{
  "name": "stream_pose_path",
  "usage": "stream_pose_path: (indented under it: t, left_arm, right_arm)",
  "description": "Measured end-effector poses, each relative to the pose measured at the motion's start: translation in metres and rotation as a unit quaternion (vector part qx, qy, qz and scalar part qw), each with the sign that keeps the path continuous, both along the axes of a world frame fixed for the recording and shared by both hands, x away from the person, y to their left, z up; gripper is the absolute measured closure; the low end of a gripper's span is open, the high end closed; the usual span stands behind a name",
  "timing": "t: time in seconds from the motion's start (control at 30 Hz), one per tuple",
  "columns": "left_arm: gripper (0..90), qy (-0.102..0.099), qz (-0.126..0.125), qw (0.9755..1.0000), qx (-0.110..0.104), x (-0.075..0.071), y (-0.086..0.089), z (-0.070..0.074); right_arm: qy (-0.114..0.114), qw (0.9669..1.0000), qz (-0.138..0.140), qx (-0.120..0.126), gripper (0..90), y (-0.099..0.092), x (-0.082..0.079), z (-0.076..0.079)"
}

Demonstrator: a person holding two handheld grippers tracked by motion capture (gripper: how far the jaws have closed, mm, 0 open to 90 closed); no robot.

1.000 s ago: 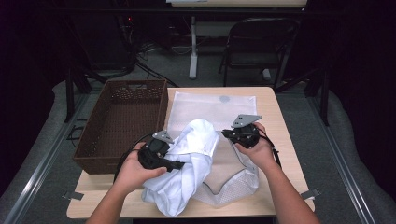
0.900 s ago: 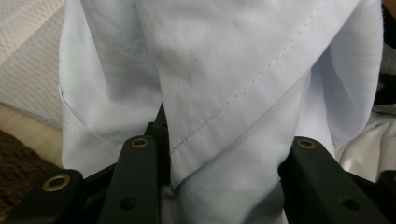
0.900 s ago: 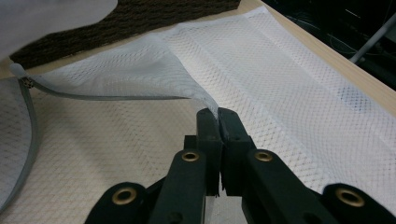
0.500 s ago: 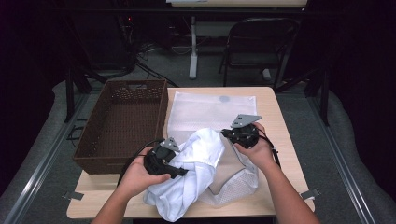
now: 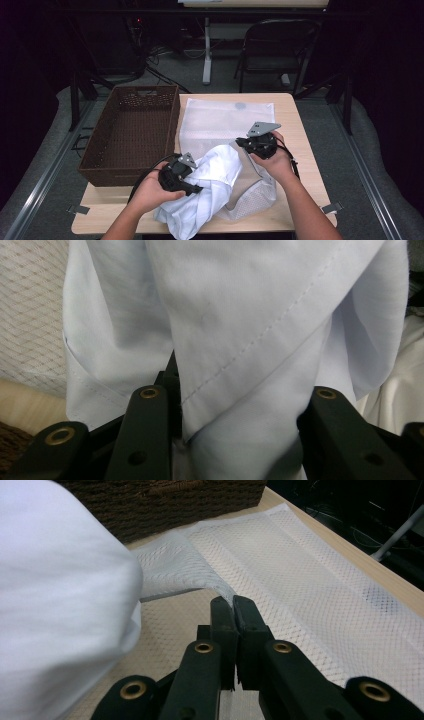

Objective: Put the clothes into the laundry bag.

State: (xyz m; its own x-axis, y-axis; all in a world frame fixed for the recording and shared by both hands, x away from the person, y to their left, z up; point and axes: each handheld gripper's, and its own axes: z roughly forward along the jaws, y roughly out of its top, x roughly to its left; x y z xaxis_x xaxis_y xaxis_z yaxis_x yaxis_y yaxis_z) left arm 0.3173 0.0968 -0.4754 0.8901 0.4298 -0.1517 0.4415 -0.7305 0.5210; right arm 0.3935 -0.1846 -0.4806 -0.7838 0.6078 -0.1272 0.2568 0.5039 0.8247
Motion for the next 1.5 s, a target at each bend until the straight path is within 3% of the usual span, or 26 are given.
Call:
stream_pose_path:
  t: [0.4, 1.0, 1.23, 1.5]
  left_arm:
    - [61.9, 0.001, -0.009, 0.9999, 0.013, 0.000, -0.007, -0.006]
    - [61.9, -0.001, -0.041, 0.9988, 0.028, -0.001, -0.031, -0.007]
    - [61.9, 0.002, -0.036, 0.9989, 0.031, 0.004, -0.037, -0.012]
    - [61.8, 0.006, -0.035, 0.9982, 0.047, 0.004, -0.042, -0.016]
  right_arm:
    - [-0.002, 1.0000, 0.001, 0.000, 88.4, 0.002, -0.002, 0.002]
    - [-0.006, 0.9999, 0.010, 0.003, 88.4, 0.005, -0.005, 0.005]
    - [-0.010, 0.9997, 0.018, 0.009, 88.4, 0.008, -0.011, 0.009]
    - [-0.012, 0.9996, 0.023, 0.010, 88.0, 0.012, -0.015, 0.012]
